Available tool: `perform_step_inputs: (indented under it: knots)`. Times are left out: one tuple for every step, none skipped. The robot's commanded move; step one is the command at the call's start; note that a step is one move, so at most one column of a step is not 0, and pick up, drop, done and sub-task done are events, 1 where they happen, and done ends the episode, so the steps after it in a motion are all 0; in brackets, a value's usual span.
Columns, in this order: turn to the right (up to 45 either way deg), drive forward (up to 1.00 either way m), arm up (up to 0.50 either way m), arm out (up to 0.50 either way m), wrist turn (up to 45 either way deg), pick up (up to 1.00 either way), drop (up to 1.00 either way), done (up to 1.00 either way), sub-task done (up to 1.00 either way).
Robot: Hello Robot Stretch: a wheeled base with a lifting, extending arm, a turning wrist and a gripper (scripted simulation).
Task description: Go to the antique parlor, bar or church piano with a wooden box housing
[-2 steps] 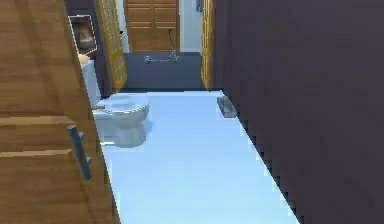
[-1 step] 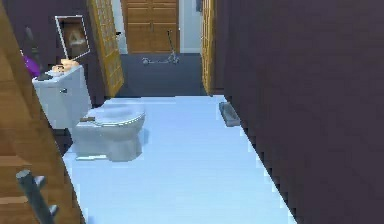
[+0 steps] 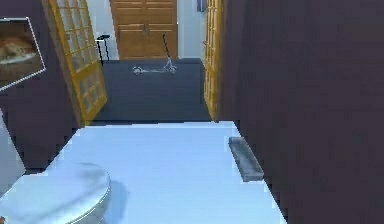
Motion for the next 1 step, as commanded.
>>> perform_step_inputs:
  knots:
    - [0.0, 0.65, 0.00, 0.00, 0.0, 0.00, 0.00, 0.00, 0.00]
